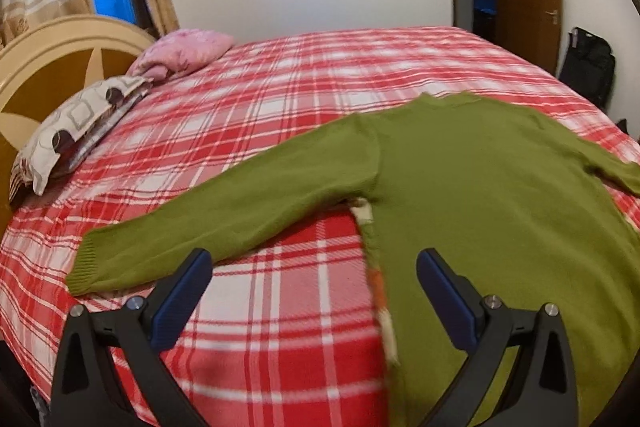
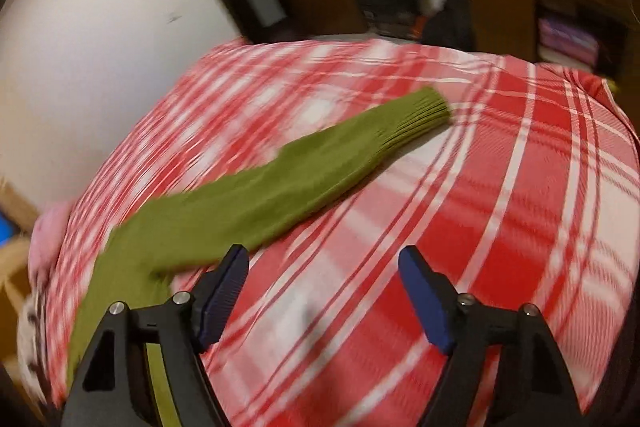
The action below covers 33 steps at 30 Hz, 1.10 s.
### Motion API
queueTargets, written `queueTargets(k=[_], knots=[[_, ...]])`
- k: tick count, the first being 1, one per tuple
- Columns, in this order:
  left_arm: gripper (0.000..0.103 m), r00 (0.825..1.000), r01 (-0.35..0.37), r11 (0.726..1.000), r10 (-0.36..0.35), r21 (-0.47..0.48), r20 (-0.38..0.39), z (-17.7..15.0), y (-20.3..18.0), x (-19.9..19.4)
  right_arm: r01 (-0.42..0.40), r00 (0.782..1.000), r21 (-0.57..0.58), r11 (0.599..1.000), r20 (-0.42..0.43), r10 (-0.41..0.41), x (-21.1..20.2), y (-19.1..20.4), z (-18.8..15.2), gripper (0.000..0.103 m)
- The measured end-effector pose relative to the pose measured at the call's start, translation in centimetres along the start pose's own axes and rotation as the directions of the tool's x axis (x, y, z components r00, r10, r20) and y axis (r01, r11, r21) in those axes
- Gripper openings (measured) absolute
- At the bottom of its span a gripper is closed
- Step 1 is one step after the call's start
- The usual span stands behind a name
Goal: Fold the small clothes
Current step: 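Grasp the cuff of the sweater sleeve with the right gripper and lift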
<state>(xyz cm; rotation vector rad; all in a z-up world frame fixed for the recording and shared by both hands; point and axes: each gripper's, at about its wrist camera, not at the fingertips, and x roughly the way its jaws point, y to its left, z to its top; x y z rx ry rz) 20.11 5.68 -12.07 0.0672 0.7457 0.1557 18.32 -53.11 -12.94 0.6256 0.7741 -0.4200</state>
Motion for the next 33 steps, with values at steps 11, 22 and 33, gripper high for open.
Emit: queueTargets(k=[11, 22, 33], knots=[[0.103, 0.998, -0.028, 0.998, 0.024, -0.057, -0.065, -0.3, 1.4, 4.9, 0.249, 0.968, 0.075, 0.966, -0.016, -0.249, 6.3, -1.2, 6.2, 0.040], [0.103, 0.996, 0.029, 0.988, -0.042, -0.153, -0.084, -1.5, 3.0, 6.4, 0.220, 0.973, -0.085, 0.972, 0.094, -0.212, 6.9, 3.5, 8.3, 0.007], [0.103, 0.996, 0.055, 0.980, -0.068, -0.193, -0.062, -1.8, 3.7, 6.4, 0.094, 0.975, -0.518, 0.850, 0.222, 0.027, 3.2, 23.9, 3.7, 0.006]])
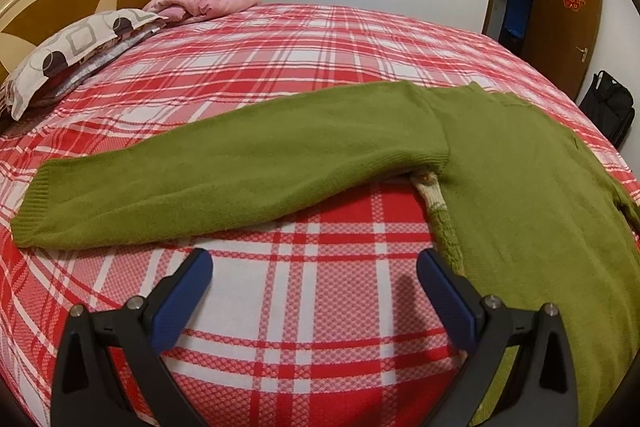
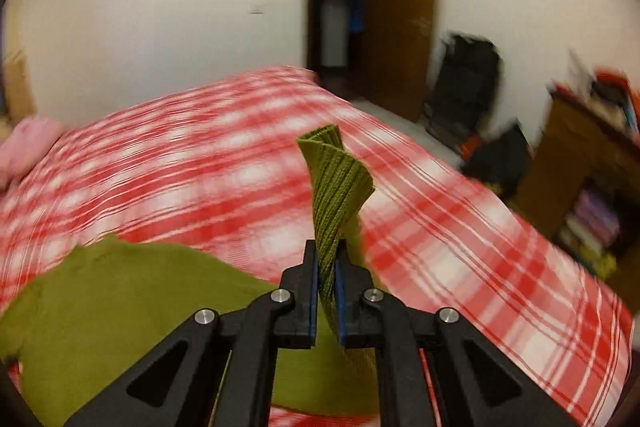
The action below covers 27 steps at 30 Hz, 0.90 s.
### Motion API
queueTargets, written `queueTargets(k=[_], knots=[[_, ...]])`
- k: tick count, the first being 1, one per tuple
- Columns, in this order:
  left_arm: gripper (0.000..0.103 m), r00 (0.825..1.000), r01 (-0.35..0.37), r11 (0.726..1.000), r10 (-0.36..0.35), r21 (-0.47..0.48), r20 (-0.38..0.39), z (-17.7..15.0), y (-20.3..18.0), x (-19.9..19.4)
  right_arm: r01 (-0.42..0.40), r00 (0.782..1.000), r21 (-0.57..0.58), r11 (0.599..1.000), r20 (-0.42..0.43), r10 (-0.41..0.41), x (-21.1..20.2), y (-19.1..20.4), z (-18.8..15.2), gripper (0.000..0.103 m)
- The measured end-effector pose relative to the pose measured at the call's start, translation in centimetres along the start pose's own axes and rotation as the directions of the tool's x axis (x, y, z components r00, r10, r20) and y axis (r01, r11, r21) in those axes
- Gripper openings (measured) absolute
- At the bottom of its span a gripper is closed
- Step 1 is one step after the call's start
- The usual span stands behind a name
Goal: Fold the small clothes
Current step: 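Grasp the cuff of the sweater sleeve with the right gripper and lift, then carry the sleeve cuff across the sweater body and release with the right gripper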
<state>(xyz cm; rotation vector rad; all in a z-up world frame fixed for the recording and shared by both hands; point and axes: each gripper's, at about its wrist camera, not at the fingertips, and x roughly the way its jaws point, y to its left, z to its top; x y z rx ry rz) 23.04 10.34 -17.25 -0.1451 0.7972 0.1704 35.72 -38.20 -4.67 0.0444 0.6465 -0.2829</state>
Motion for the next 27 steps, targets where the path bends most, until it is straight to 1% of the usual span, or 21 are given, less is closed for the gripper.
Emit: queueTargets(k=[1, 3, 4, 5, 7, 9, 10, 12, 13, 17, 19, 20, 21, 22, 23, 25, 27], knots=[[0.103, 1.000, 0.001, 1.000, -0.001, -0.002, 0.001, 0.0, 0.0, 0.0, -0.010, 1.000, -0.029, 1.000, 0.009, 0.011, -0.2, 1.4, 0.1, 0.006], [0.103, 1.000, 0.007, 1.000, -0.007, -0.008, 0.004, -0.1, 0.2, -0.1, -0.047, 0.998, -0.110, 0.993, 0.030, 0.050, -0.9, 5.2, 0.3, 0.006], [0.103, 1.000, 0.010, 1.000, -0.009, -0.010, 0.006, -0.1, 0.2, -0.1, -0.074, 0.996, -0.165, 0.984, 0.035, 0.081, -1.2, 7.9, 0.1, 0.006], [0.103, 1.000, 0.011, 1.000, -0.011, -0.012, 0.007, -0.1, 0.3, -0.1, -0.090, 0.994, -0.199, 0.976, 0.038, 0.099, -1.5, 9.5, -0.2, 0.006], [0.103, 1.000, 0.015, 1.000, -0.014, -0.018, 0.008, -0.1, 0.4, -0.1, -0.124, 0.989, -0.264, 0.956, 0.042, 0.140, -1.9, 12.8, -1.1, 0.006], [0.103, 1.000, 0.017, 1.000, -0.017, -0.021, 0.007, -0.2, 0.4, -0.1, -0.171, 0.981, -0.336, 0.926, 0.030, 0.191, -2.4, 16.6, -2.8, 0.006], [0.103, 1.000, 0.019, 1.000, -0.018, -0.021, 0.006, -0.2, 0.4, -0.1, -0.182, 0.979, -0.355, 0.917, 0.025, 0.204, -2.6, 17.7, -3.4, 0.006], [0.103, 1.000, 0.016, 1.000, -0.016, -0.021, 0.005, -0.2, 0.4, 0.0, -0.216, 0.971, -0.395, 0.893, 0.004, 0.237, -2.5, 20.2, -5.0, 0.006], [0.103, 1.000, 0.015, 1.000, -0.015, -0.019, 0.006, -0.2, 0.4, -0.1, -0.243, 0.966, -0.415, 0.877, -0.018, 0.259, -2.5, 21.6, -6.4, 0.006], [0.103, 1.000, 0.028, 1.000, -0.028, -0.004, 0.000, -0.2, 0.3, -0.2, -0.338, 0.941, -0.450, 0.827, -0.137, 0.311, -1.1, 24.5, -10.1, 0.008], [0.103, 0.999, 0.034, 0.999, -0.034, 0.005, -0.018, 0.0, 0.3, -0.2, -0.405, 0.914, -0.467, 0.786, -0.218, 0.341, -0.6, 25.4, -12.0, 0.024], [0.103, 0.999, 0.033, 0.999, -0.033, 0.005, -0.014, 0.1, 0.4, -0.6, -0.436, 0.900, -0.470, 0.768, -0.254, 0.355, -0.7, 25.4, -12.6, 0.052], [0.103, 0.999, 0.040, 0.999, -0.040, 0.012, -0.008, 0.3, 0.3, -1.0, -0.472, 0.881, -0.468, 0.747, -0.292, 0.373, -0.9, 25.3, -13.3, 0.063], [0.103, 0.999, 0.042, 0.999, -0.042, 0.020, -0.005, 0.5, 0.1, -1.2, -0.506, 0.861, -0.462, 0.728, -0.312, 0.401, -1.4, 24.8, -13.8, 0.063], [0.103, 0.999, 0.043, 0.999, -0.043, 0.033, 0.002, 0.9, -0.2, -1.6, -0.528, 0.849, -0.465, 0.711, -0.318, 0.422, -2.2, 24.1, -14.5, 0.063], [0.103, 0.997, 0.071, 0.996, -0.072, 0.060, 0.021, 1.8, -1.4, -2.5, -0.507, 0.862, -0.495, 0.706, -0.304, 0.405, -3.7, 22.6, -15.5, 0.063], [0.102, 0.993, 0.112, 0.988, -0.116, 0.103, 0.033, 2.8, -3.8, -3.0, -0.504, 0.864, -0.489, 0.712, -0.294, 0.409, -4.7, 20.9, -15.8, 0.063]])
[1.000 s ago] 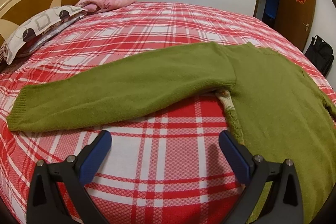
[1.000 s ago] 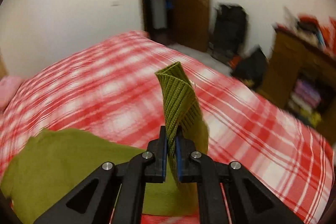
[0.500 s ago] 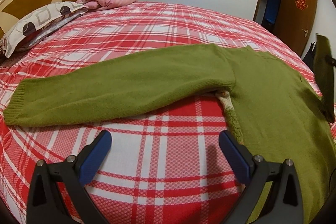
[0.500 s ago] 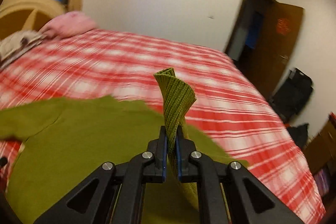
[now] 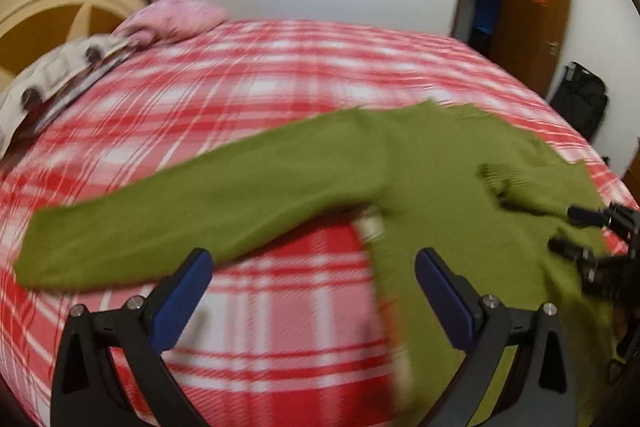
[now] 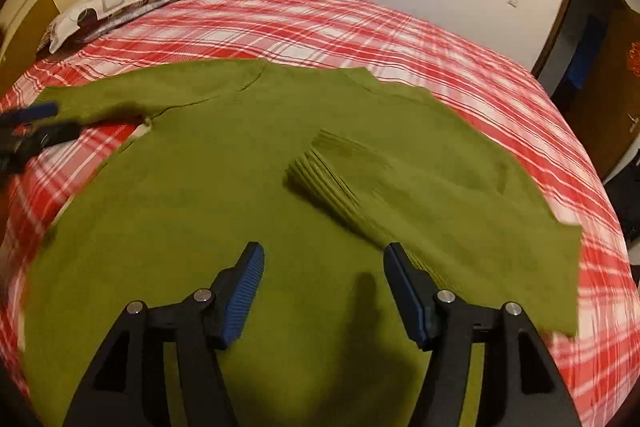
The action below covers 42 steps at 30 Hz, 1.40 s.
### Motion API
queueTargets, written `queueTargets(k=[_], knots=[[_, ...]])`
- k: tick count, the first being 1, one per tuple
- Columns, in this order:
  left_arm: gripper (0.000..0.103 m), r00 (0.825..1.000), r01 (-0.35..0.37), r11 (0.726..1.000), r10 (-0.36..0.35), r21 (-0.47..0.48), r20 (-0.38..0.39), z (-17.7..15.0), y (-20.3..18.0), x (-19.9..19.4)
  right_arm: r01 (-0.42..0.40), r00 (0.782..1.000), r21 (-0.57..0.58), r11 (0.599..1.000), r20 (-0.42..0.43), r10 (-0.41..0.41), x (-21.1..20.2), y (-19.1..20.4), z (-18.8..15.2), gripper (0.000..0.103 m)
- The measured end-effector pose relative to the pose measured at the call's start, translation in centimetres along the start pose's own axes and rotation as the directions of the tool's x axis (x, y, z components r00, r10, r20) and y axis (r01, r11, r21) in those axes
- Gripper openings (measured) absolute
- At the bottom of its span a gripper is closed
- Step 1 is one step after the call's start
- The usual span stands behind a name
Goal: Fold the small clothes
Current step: 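Carry the sleeve cuff across the sweater body and release with the right gripper, then grasp the folded sleeve cuff with the left gripper and lift it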
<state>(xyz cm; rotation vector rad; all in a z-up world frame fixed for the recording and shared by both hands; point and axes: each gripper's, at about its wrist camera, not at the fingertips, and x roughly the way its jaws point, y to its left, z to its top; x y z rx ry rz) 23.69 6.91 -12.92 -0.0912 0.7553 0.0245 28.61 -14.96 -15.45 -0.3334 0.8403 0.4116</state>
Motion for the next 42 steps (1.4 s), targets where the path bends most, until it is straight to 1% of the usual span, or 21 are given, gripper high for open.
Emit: queueTargets(k=[3, 5, 6, 9, 10, 11, 12, 17, 18, 22, 23, 24, 25, 26, 27, 28, 30, 33, 34, 38, 42], knots=[[0.094, 0.998, 0.065, 0.996, -0.065, 0.062, -0.004, 1.1, -3.7, 0.7, 0.035, 0.999, 0.023, 0.999, 0.026, -0.036, -2.6, -1.3, -2.0, 0.063], [0.090, 0.994, 0.105, 0.989, -0.104, 0.100, -0.017, 1.7, -6.3, 1.6, 0.092, 0.994, 0.042, 0.995, 0.048, -0.094, -4.2, -2.1, -3.5, 0.063], [0.087, 0.991, 0.132, 0.984, -0.129, 0.118, -0.033, 2.0, -8.1, 2.5, 0.104, 0.993, 0.044, 0.994, 0.051, -0.107, -4.5, -2.2, -3.8, 0.063], [0.082, 0.978, 0.195, 0.975, -0.185, 0.110, -0.098, 2.8, -11.1, 4.8, 0.129, 0.990, 0.071, 0.989, 0.054, -0.133, -5.4, -2.8, -5.7, 0.063], [0.081, 0.975, 0.204, 0.973, -0.192, 0.110, -0.113, 3.1, -11.6, 5.4, 0.133, 0.989, 0.074, 0.988, 0.055, -0.138, -5.3, -2.6, -5.8, 0.063], [0.077, 0.970, 0.215, 0.971, -0.200, 0.106, -0.135, 3.4, -12.4, 6.4, 0.135, 0.989, 0.072, 0.988, 0.055, -0.139, -5.2, -2.4, -6.2, 0.063], [0.073, 0.966, 0.219, 0.972, -0.204, 0.088, -0.157, 3.9, -13.2, 7.5, 0.139, 0.988, 0.069, 0.988, 0.056, -0.143, -5.1, -2.3, -6.4, 0.063], [0.072, 0.953, 0.228, 0.973, -0.216, 0.034, -0.212, 4.7, -15.5, 10.0, 0.169, 0.981, 0.051, 0.984, 0.092, -0.174, -4.6, -1.5, -7.4, 0.063], [0.072, 0.946, 0.240, 0.970, -0.229, 0.023, -0.230, 4.8, -15.9, 10.7, 0.171, 0.979, 0.049, 0.984, 0.100, -0.175, -4.6, -1.5, -7.6, 0.063], [0.072, 0.944, 0.216, 0.976, -0.200, 0.035, -0.263, 4.6, -17.5, 12.2, 0.173, 0.973, 0.054, 0.983, 0.142, -0.179, -5.2, -1.5, -8.2, 0.063], [0.071, 0.950, 0.210, 0.977, -0.194, 0.040, -0.247, 4.6, -17.7, 12.2, 0.168, 0.972, 0.061, 0.984, 0.158, -0.176, -5.4, -1.6, -8.3, 0.063], [0.060, 0.949, 0.214, 0.976, -0.197, 0.043, -0.244, 4.6, -17.8, 12.3, 0.164, 0.970, 0.070, 0.984, 0.171, -0.174, -5.6, -1.7, -8.3, 0.063], [0.053, 0.945, 0.238, 0.970, -0.221, 0.043, -0.242, 4.5, -18.1, 12.0, 0.162, 0.969, 0.076, 0.984, 0.177, -0.173, -5.7, -1.8, -8.4, 0.063], [0.035, 0.944, 0.246, 0.968, -0.228, 0.046, -0.239, 4.6, -18.1, 12.0, 0.162, 0.968, 0.081, 0.983, 0.180, -0.174, -5.7, -1.9, -8.5, 0.063], [0.011, 0.944, 0.251, 0.966, -0.231, 0.056, -0.235, 4.6, -18.4, 11.6, 0.163, 0.968, 0.083, 0.983, 0.181, -0.176, -5.7, -1.8, -8.6, 0.063], [0.010, 0.940, 0.263, 0.962, -0.241, 0.066, -0.241, 4.7, -18.7, 11.3, 0.162, 0.968, 0.084, 0.983, 0.179, -0.175, -5.6, -1.8, -8.8, 0.063], [0.008, 0.943, 0.263, 0.962, -0.239, 0.080, -0.231, 5.0, -18.9, 10.7, 0.164, 0.969, 0.082, 0.983, 0.172, -0.176, -5.4, -1.7, -9.0, 0.063], [0.008, 0.950, 0.275, 0.959, -0.259, 0.075, -0.172, 6.3, -18.3, 8.8, 0.172, 0.969, 0.065, 0.983, 0.168, -0.181, -5.3, -1.2, -9.1, 0.063], [0.008, 0.951, 0.280, 0.957, -0.267, 0.071, -0.156, 6.6, -17.9, 8.0, 0.174, 0.968, 0.062, 0.983, 0.171, -0.182, -5.3, -1.2, -9.1, 0.063], [0.008, 0.961, 0.261, 0.963, -0.255, 0.060, -0.104, 7.8, -15.6, 5.9, 0.184, 0.967, 0.043, 0.982, 0.173, -0.189, -5.3, -0.8, -9.2, 0.063], [0.008, 0.967, 0.244, 0.969, -0.240, 0.029, -0.087, 8.0, -12.9, 5.2, 0.195, 0.967, 0.028, 0.981, 0.162, -0.196, -4.9, -0.6, -9.3, 0.063]])
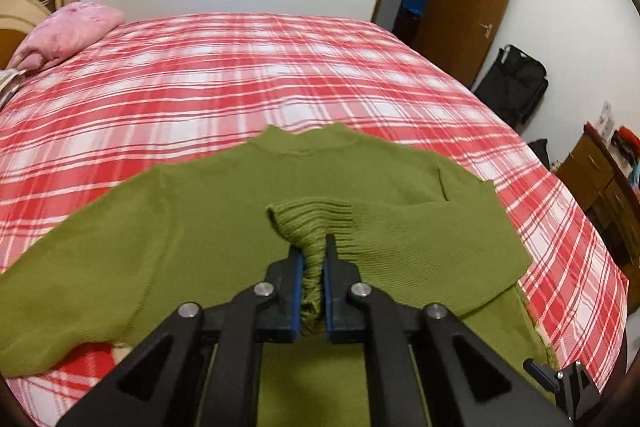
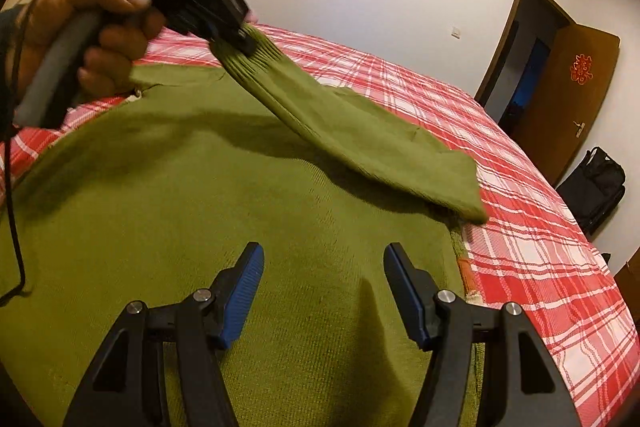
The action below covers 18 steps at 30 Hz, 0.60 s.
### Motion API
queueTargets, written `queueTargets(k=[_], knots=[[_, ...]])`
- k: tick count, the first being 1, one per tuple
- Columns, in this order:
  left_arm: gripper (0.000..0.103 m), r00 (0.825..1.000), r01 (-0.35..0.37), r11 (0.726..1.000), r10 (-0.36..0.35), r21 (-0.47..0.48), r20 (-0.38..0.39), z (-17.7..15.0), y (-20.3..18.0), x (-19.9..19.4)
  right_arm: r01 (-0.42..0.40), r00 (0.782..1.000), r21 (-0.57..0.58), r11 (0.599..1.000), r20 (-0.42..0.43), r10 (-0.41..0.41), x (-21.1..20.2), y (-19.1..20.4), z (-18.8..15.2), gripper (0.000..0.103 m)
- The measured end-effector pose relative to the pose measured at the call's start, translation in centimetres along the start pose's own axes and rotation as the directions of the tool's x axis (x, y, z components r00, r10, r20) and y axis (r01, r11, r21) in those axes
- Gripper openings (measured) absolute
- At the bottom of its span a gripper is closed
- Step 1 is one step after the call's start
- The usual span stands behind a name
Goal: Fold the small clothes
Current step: 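Grasp the folded sleeve cuff with the left gripper and lift it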
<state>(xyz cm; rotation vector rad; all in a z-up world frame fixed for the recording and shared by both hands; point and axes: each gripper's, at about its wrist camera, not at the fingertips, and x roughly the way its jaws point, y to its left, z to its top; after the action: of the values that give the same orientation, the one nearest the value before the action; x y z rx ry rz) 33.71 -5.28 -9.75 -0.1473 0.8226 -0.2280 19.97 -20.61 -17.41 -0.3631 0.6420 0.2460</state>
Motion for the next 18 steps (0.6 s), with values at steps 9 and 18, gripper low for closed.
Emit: queueTargets(k=[9, 18], knots=[[0.008, 0.999, -0.036, 0.997, 0.035, -0.074, -0.007, -2.1, 3.7, -1.1, 0.008, 1.000, -0.008, 1.000, -0.016, -0.008, 0.5, 0.0, -0.2, 0.063], [0.008, 0.996, -0.069, 0.986, 0.061, -0.153, -0.060, -4.6, 7.0, 0.0, 0.006, 0.999, -0.011, 1.000, -0.033, -0.007, 0.8, 0.3, -0.2, 0.063]])
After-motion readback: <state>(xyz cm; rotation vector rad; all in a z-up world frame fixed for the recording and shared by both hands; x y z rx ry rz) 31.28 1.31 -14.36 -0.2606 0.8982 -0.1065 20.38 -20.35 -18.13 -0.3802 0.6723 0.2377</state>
